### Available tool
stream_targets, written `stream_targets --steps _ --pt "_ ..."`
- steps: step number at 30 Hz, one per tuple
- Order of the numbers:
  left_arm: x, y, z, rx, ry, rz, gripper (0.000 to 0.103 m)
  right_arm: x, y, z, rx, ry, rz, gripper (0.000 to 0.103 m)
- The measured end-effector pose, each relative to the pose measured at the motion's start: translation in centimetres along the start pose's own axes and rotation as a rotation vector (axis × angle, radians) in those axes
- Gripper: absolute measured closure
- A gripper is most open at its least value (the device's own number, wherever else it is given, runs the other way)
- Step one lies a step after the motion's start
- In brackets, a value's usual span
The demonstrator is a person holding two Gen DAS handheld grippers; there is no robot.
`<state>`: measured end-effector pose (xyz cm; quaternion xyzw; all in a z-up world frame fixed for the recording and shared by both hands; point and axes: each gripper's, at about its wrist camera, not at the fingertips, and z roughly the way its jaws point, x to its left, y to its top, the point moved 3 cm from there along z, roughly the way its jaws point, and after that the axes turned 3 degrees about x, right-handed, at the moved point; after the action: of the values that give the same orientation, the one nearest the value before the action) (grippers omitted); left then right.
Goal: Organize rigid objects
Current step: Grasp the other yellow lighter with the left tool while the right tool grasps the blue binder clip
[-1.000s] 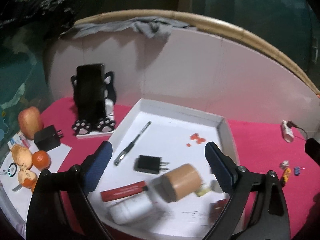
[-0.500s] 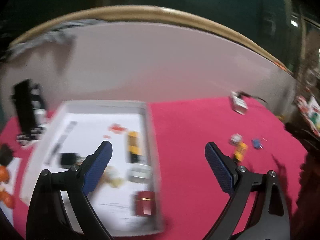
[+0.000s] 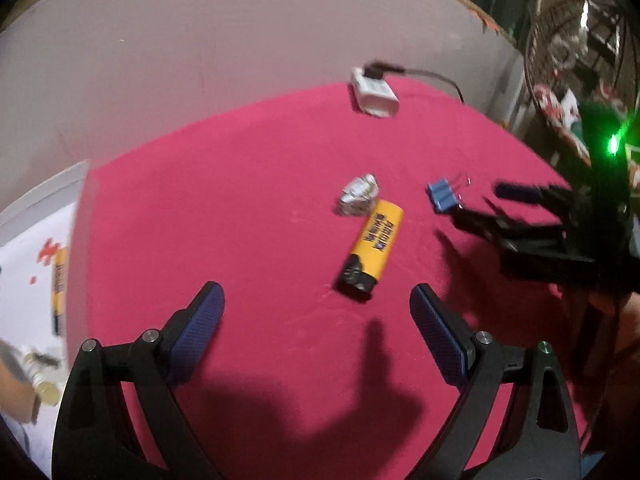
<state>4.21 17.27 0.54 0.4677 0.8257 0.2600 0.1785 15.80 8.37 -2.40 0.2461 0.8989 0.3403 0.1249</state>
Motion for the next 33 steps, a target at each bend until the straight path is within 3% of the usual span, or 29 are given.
stream_targets --steps 4,7,8,11,15,17,18,20,21,33 --pt "-1.4 0.1 1.4 0.017 -0.005 0.062 0.009 0.8 0.8 1.3 0.030 0.017 -0.042 0.037" --pt "-1.8 0.3 1.7 0.017 -0.016 0.080 0.009 1.3 0.7 1.5 0.043 0.026 -0.071 0.057" --pt "-1.9 0.4 1.8 0.018 -0.017 0.087 0.009 1.6 0.7 1.5 0.041 0.027 -0.076 0.071" --pt "-2.5 1.0 2.5 0.022 -0.013 0.118 0.009 1.2 0.4 0.9 0.031 0.030 -0.055 0.074" --pt "-3.1 1.6 3.4 0.035 0.007 0.153 0.032 -0.4 -0.1 0.0 0.018 0.066 0.034 0.079" --pt "-2.9 1.5 3.5 0.033 0.006 0.143 0.033 -1.0 -0.1 -0.1 0.013 0.073 0.072 0.079" --pt "-2.9 1.6 3.6 0.034 -0.004 0.136 0.040 -1.2 -0.2 -0.2 0.012 0.084 0.086 0.079" --pt "-3.0 1.6 3.4 0.017 0.006 0.141 0.068 -1.2 -0.2 -0.4 0.008 0.090 0.093 0.079" --pt "-3.2 1.6 3.2 0.016 0.019 0.148 0.077 -1.1 -0.2 -0.4 0.008 0.093 0.090 0.080" --pt "-4.0 1.3 0.3 -0.058 0.098 0.101 0.079 -1.2 -1.4 -2.6 -0.065 0.145 0.171 0.083"
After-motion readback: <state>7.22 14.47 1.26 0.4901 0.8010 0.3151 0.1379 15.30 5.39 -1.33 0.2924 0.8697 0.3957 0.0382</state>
